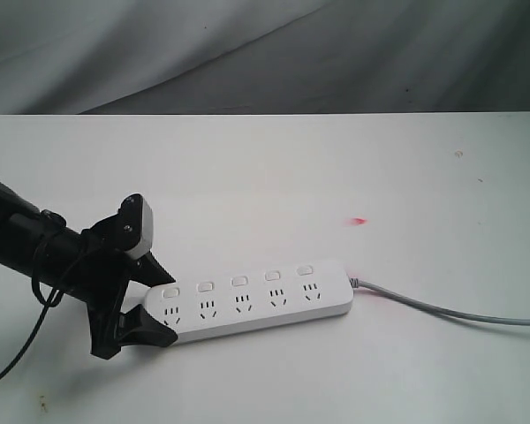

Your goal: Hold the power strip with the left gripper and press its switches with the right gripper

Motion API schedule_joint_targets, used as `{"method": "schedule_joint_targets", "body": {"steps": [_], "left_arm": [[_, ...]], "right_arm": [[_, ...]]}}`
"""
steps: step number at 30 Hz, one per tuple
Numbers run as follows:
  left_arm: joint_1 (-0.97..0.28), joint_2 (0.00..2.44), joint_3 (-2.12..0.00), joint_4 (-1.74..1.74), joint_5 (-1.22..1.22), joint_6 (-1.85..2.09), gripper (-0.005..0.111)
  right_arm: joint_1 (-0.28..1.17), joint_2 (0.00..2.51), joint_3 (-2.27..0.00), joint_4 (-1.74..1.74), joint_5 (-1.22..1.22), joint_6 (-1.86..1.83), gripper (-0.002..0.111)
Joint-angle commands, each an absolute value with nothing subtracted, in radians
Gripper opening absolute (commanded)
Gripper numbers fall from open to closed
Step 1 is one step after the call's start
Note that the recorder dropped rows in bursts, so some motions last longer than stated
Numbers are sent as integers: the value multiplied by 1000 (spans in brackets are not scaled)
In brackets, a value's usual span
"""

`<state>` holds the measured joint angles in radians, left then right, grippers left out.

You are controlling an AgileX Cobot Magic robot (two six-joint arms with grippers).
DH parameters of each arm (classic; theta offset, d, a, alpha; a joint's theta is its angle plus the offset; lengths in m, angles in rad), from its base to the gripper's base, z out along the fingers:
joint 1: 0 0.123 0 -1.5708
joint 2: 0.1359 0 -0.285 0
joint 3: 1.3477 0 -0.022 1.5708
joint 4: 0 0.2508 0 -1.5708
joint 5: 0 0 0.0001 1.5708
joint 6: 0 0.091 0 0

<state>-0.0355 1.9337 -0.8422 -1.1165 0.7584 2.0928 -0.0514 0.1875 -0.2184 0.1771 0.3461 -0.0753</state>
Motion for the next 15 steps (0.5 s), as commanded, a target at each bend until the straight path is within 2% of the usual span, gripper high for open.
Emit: {"method": "schedule_joint_targets", "body": {"steps": [1, 15], "left_arm": [[-39, 1933, -848, -1119, 763, 2095, 0], [-39, 1933, -848, -1119, 763, 2095, 0]], "right_arm": [[-60, 120, -156, 165, 318, -73, 0], [-60, 0, 0, 161, 340, -73, 0]]}}
